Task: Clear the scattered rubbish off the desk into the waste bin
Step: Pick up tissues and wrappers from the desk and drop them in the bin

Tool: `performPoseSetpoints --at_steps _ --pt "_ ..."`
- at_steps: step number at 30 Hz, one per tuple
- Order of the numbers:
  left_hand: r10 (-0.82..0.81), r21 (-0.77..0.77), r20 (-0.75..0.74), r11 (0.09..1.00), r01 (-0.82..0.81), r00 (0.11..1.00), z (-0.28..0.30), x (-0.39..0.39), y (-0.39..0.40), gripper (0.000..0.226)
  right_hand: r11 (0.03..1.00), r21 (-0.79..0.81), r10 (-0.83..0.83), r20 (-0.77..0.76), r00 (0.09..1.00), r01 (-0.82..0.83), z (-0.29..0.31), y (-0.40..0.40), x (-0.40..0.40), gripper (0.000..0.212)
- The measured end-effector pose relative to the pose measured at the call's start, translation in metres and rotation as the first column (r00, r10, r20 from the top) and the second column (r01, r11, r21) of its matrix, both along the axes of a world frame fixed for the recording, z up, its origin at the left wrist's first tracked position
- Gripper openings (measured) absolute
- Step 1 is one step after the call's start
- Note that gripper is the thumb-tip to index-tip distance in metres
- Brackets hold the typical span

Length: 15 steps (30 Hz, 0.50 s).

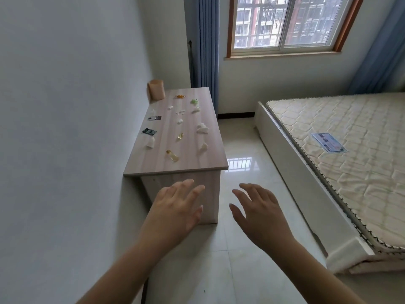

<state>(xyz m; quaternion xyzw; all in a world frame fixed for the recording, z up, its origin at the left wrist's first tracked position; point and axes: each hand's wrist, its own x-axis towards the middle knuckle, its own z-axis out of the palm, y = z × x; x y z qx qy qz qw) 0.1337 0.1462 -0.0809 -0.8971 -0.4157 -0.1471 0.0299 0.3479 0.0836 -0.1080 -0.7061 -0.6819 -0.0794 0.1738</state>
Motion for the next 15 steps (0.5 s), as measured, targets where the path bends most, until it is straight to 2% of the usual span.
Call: performPoseSetpoints --at_steps 8,15 --pt "0.176 -0.071 -0.024 0.982 -0.177 0.984 -0.032 -0.012 0.061 0.048 0.988 -0.055 0.141 -0.064 0.988 -0.144 -0.038 0.09 -0.012 0.038" --pt "0.253 -0.116 -0.04 0.96 -0.256 0.967 -0.079 -0.035 0.147 0.046 0.962 -0.109 0.243 -0.067 0.968 -0.249 -0.073 0.187 -0.044 0.037"
